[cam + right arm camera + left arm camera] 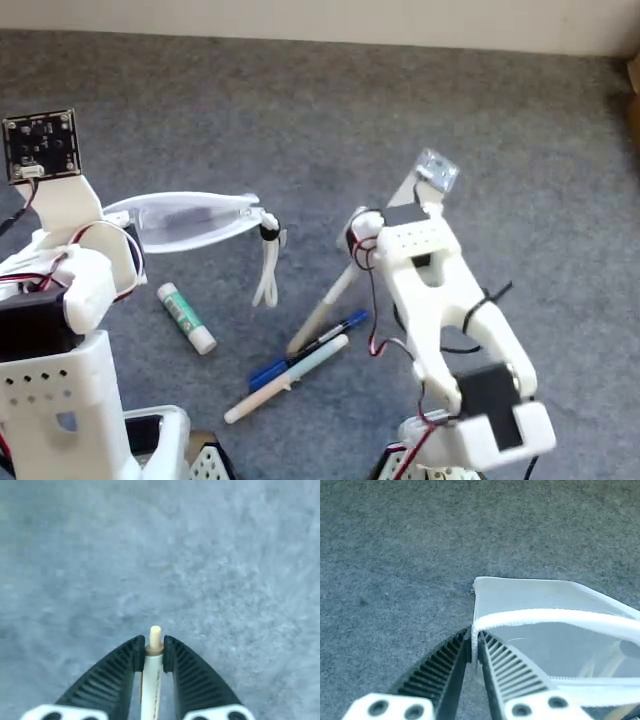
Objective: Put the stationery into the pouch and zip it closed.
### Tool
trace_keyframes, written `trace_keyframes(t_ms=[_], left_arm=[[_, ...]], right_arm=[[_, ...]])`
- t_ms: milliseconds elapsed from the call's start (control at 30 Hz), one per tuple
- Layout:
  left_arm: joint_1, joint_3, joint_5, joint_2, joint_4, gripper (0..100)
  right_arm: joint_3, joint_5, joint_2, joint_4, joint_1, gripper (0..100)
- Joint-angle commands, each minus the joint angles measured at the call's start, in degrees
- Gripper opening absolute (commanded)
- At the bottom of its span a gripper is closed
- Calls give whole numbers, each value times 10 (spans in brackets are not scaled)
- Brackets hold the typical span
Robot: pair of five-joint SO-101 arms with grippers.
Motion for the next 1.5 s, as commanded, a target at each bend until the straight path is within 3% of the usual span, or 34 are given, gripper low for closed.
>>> trace_keyframes(t_ms=[0,1467], left_arm=[[-10,15,5,21,-6,8],[-8,15,5,21,-4,8]], right_arm=[[-3,-3,-73,-7,5,9],[-6,261,-474,-9,1,5]])
